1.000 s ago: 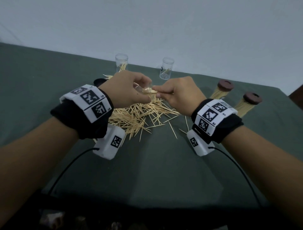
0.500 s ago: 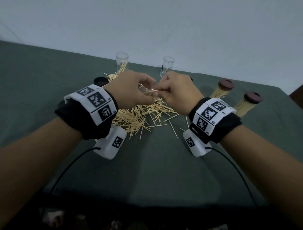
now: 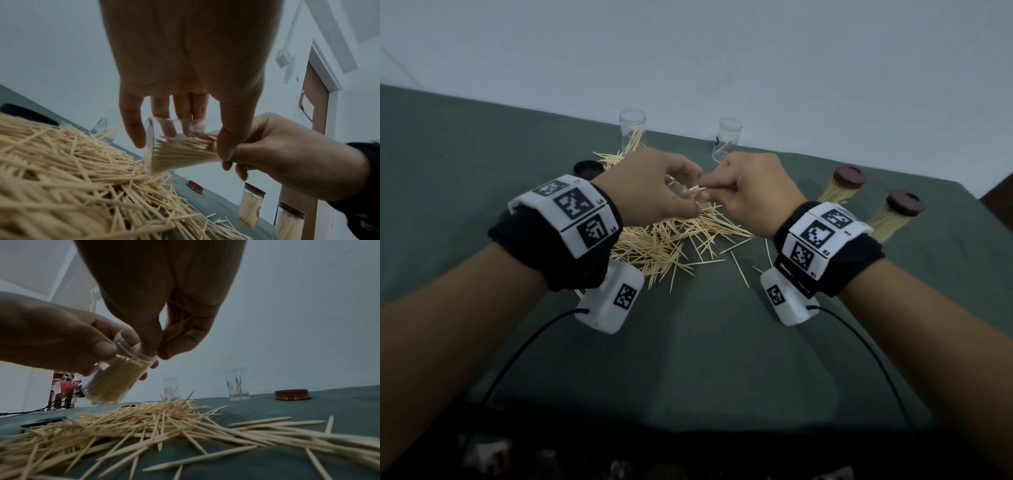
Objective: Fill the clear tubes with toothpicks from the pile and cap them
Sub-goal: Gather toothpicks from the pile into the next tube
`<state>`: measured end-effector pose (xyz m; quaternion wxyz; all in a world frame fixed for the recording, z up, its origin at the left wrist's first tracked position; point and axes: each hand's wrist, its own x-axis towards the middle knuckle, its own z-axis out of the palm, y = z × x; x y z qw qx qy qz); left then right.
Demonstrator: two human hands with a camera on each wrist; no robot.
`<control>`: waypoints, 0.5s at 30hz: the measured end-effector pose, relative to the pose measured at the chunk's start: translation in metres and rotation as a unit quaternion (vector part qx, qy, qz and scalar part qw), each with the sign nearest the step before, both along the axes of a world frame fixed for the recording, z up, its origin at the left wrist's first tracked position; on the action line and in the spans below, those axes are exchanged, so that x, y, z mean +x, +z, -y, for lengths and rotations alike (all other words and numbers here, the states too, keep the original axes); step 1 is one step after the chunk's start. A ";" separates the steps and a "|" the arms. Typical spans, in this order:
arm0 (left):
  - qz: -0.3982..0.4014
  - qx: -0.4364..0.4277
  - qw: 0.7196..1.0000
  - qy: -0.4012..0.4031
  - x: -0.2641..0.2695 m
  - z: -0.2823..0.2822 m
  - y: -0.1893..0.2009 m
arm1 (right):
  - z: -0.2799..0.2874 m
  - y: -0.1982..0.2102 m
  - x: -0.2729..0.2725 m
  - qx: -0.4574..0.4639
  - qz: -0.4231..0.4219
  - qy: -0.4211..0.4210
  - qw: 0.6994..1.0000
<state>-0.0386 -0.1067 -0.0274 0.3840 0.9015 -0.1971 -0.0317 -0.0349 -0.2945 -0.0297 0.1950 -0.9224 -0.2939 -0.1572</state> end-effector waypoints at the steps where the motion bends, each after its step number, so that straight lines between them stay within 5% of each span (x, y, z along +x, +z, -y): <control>1: -0.002 -0.001 1.000 0.000 0.000 0.000 0.000 | 0.000 -0.001 0.000 -0.014 0.000 0.001 1.000; 6: -0.001 0.005 1.000 0.011 0.002 -0.004 -0.001 | -0.004 -0.005 0.000 -0.074 -0.053 0.000 0.996; 11: -0.007 -0.001 1.000 0.002 0.000 -0.002 0.000 | -0.005 0.000 -0.002 0.053 -0.015 -0.009 0.998; 15: -0.013 -0.007 1.000 0.010 0.001 -0.003 0.000 | -0.003 -0.003 -0.001 0.015 -0.001 0.010 1.000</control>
